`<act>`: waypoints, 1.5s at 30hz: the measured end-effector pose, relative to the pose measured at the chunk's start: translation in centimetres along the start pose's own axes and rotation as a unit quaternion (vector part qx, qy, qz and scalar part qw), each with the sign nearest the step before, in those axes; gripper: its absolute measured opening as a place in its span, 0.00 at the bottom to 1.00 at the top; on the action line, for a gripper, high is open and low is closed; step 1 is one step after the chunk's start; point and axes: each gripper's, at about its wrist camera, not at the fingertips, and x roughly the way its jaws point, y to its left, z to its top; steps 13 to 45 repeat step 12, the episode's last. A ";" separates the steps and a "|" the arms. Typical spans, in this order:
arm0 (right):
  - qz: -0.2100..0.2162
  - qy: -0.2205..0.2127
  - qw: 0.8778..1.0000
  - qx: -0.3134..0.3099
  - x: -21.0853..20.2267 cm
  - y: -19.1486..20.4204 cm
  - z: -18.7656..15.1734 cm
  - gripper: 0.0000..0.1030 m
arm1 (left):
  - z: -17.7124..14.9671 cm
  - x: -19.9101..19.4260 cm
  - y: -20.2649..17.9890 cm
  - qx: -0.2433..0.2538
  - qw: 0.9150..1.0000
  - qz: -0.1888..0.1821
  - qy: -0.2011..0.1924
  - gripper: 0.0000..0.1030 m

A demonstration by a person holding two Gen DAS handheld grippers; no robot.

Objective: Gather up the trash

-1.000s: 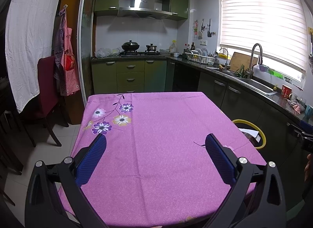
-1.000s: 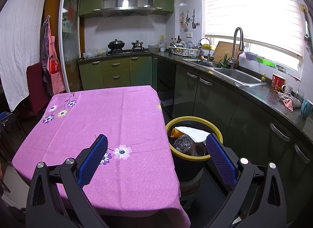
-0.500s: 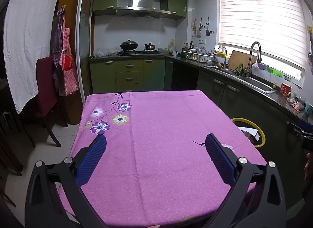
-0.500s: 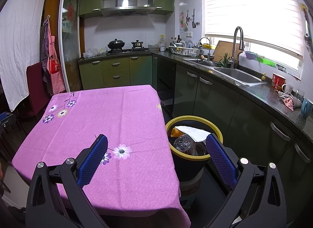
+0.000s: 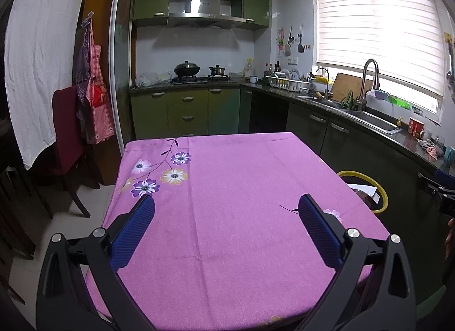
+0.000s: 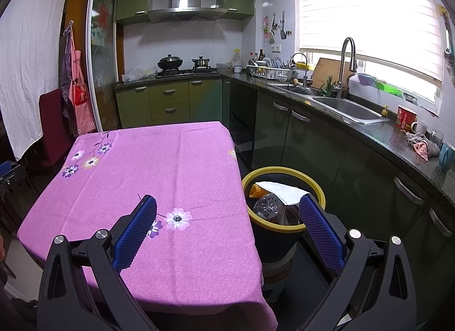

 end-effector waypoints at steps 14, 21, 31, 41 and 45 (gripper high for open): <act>0.012 -0.006 1.000 0.008 0.5 -0.1 0.2 0.96 | 1.0 0.9 0.8 -0.006 1.000 0.009 0.022 0.93; 0.012 -0.006 1.000 0.008 0.5 -0.1 0.2 0.96 | 1.0 0.9 0.8 -0.006 1.000 0.009 0.022 0.93; 0.012 -0.006 1.000 0.008 0.5 -0.1 0.2 0.96 | 1.0 0.9 0.8 -0.006 1.000 0.009 0.022 0.93; 0.012 -0.006 1.000 0.008 0.5 -0.1 0.2 0.96 | 1.0 0.9 0.8 -0.006 1.000 0.009 0.022 0.93; 0.012 -0.006 1.000 0.008 0.5 -0.1 0.2 0.96 | 1.0 0.9 0.8 -0.006 1.000 0.009 0.022 0.93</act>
